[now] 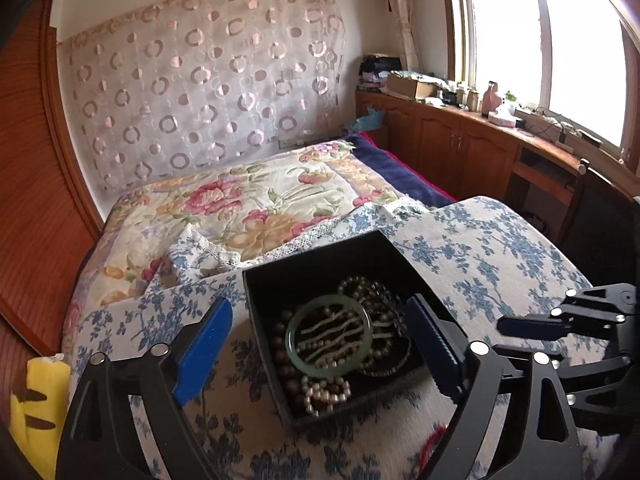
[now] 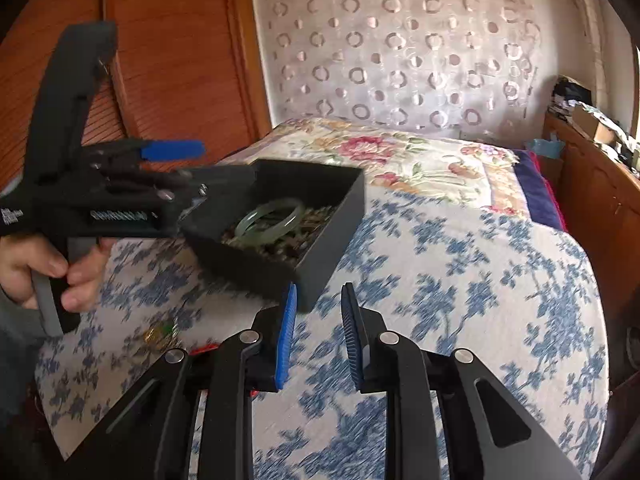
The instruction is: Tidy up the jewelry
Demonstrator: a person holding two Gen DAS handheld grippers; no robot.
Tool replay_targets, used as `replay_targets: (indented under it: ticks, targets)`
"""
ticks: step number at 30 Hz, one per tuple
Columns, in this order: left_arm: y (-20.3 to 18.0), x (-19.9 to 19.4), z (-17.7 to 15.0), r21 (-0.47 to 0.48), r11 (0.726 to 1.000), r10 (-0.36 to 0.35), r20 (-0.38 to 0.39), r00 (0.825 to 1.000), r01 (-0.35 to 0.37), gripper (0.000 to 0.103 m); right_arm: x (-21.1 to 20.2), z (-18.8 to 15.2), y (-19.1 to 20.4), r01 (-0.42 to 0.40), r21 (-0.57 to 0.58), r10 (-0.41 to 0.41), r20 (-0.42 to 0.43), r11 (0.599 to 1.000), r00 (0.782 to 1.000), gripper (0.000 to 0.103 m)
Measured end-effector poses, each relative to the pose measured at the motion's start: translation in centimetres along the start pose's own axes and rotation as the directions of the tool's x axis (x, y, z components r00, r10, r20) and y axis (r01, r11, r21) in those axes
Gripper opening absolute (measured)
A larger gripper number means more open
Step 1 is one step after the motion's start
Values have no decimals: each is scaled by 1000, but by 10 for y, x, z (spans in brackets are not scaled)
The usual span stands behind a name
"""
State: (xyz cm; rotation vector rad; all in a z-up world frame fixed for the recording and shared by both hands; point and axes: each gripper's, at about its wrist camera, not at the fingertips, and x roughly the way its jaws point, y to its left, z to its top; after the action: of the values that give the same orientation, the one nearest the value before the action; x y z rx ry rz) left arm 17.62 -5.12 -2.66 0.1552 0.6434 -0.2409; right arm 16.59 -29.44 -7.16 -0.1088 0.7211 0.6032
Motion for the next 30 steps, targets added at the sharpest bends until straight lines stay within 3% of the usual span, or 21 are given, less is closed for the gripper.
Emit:
replay_targets:
  ticks: [6,14,21,25,26,30]
  targets:
    - [2,-23,-27,3,1000,-20,-10,1000,20,91,8,-15,20,-46,-52,42,-70,998,997,25]
    - [14,-31,-75,-53,998,-43,-89,995,38,91,21,-27,40,-95,-111,77,-152,989,985,25]
    - [25,-33,-99,-81,996,-56,-137,989,45,91,27,-29,48,-84,-150,55,-189,985,980,8]
    - [24,-34,-102,-91,994,-77,-140,987,64,91,26,-29,47,-68,-158,38,-186,985,982,8]
    - [24,-34,-102,-92,993,-82,-138,987,70,90,26,-29,47,-62,-158,32,-185,985,982,8]
    - [19,-33,-104,-102,989,-126,-150,981,111,66,28,-29,45,-64,-155,35,-185,986,982,8]
